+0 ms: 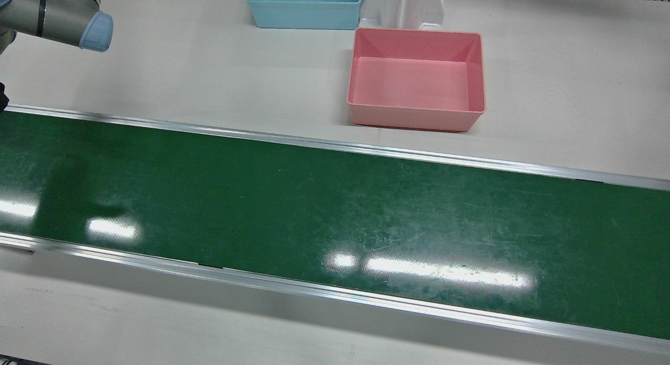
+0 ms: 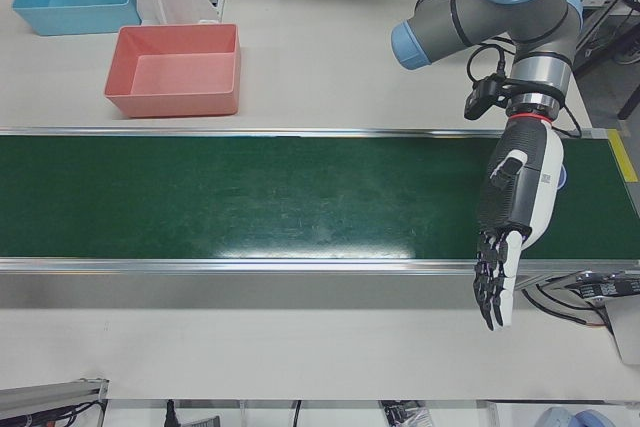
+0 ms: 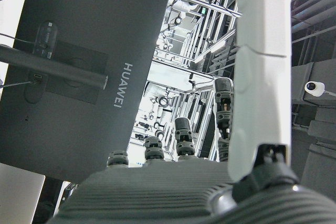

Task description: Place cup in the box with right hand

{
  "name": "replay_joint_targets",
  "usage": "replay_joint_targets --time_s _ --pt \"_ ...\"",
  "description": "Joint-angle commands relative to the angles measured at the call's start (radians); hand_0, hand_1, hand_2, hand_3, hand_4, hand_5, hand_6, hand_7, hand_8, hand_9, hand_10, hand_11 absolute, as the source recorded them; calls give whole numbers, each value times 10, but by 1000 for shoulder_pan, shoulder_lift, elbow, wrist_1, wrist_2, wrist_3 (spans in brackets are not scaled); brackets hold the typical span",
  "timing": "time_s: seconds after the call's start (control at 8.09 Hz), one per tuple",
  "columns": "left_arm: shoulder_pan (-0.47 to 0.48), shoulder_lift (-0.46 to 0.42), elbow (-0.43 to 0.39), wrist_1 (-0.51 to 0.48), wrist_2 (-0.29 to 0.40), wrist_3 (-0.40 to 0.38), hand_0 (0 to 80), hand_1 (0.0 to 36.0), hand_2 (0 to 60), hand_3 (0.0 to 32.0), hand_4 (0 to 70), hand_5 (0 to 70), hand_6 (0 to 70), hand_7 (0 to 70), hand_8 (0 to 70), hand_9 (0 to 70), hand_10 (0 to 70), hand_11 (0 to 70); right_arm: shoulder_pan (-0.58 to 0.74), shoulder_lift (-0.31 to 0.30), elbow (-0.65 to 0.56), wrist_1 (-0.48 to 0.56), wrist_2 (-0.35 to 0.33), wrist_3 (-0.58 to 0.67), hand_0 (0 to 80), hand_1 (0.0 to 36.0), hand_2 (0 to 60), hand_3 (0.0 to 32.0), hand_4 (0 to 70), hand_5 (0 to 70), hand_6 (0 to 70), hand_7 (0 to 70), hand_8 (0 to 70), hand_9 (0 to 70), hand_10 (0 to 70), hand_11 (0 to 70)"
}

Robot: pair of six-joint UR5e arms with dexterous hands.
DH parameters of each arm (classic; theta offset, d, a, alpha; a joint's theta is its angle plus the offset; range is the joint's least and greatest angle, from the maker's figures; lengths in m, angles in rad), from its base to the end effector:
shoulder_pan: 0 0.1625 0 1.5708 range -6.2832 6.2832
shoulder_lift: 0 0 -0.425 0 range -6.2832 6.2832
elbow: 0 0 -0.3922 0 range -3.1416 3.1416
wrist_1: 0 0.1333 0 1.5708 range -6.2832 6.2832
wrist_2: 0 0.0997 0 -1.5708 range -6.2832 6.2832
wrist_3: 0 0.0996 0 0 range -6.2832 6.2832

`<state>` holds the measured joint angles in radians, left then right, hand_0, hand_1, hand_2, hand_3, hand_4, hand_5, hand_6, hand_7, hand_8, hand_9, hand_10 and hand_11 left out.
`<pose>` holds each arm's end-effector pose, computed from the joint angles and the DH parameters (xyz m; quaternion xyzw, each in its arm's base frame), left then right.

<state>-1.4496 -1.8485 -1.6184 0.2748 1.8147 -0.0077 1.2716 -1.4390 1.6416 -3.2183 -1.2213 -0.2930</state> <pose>-0.0372 -0.5986 0.5406 -0.1300 0.7125 -0.6778 0.1268 -0.0008 -0.5705 0.5921 0.1127 -0.7391 0.6609 0.0652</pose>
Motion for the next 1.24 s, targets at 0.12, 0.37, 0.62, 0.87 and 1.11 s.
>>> replay_joint_targets --time_s 0.12,0.37,0.62,0.87,1.11 --pt "0 0 0 0 0 0 0 0 0 0 0 0 0 0 0 0 0 0 -3 -7 -12 0 -3 0 724 145 0 0 219 72 66 204 43 100 6 33" --pt "0 0 0 1 0 0 0 0 0 0 0 0 0 0 0 0 0 0 15 -14 1 -11 -7 0 720 147 0 0 220 72 67 206 42 100 6 34" --pt "0 0 0 0 0 0 0 0 0 0 0 0 0 0 0 0 0 0 3 -9 4 -44 -23 5 728 151 0 0 235 69 67 223 30 86 0 16" --pt "1 0 0 0 0 0 0 0 0 0 0 0 0 0 0 0 0 0 6 -11 7 -44 -23 9 720 149 0 0 232 70 67 218 31 87 0 17" --pt "0 0 0 1 0 0 0 0 0 0 0 0 0 0 0 0 0 0 2 -4 9 -44 -23 11 725 152 0 0 228 70 67 217 31 86 0 18"
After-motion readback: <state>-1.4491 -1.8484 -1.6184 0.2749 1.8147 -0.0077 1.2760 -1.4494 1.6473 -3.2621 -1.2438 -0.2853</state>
